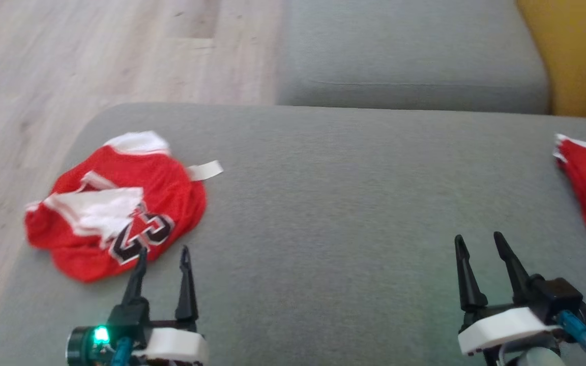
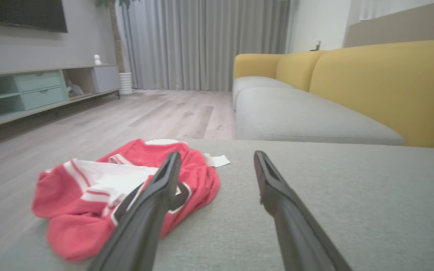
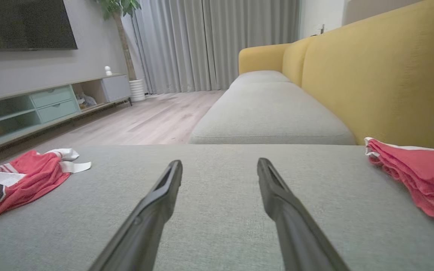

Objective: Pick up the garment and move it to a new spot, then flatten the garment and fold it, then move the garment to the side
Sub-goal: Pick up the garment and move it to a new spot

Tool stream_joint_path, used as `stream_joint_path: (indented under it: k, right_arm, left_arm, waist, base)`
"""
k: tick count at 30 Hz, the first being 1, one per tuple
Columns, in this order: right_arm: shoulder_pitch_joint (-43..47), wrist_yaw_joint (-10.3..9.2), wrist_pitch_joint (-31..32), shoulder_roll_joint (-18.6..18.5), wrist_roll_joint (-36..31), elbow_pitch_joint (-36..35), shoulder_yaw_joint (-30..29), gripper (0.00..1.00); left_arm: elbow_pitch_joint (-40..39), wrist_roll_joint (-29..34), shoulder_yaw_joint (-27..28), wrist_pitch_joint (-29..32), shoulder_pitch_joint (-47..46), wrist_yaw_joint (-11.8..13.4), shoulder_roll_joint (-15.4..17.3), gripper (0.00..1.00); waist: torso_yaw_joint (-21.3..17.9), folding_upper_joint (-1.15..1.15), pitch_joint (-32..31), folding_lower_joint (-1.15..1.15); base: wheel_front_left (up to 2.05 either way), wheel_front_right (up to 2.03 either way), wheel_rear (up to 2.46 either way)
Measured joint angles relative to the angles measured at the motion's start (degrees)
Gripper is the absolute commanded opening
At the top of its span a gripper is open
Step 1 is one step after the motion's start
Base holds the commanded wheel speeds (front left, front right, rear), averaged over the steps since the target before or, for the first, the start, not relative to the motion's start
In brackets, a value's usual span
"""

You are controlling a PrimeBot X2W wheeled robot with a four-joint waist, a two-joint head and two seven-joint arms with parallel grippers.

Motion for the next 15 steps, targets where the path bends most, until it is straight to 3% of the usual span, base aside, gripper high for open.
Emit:
stream_joint_path:
  k: [15]
  right_arm:
    - [-0.48, 0.0, 0.0, 0.09, -1.65, -0.01, -2.33, 1.0]
  left_arm:
    - [-3.82, 1.43, 9.82, 0.01, 3.11, -0.01, 0.64, 1.0]
  waist:
    - [15.96, 0.0, 3.5, -0.01]
  base:
    - [0.0, 0.0, 0.0]
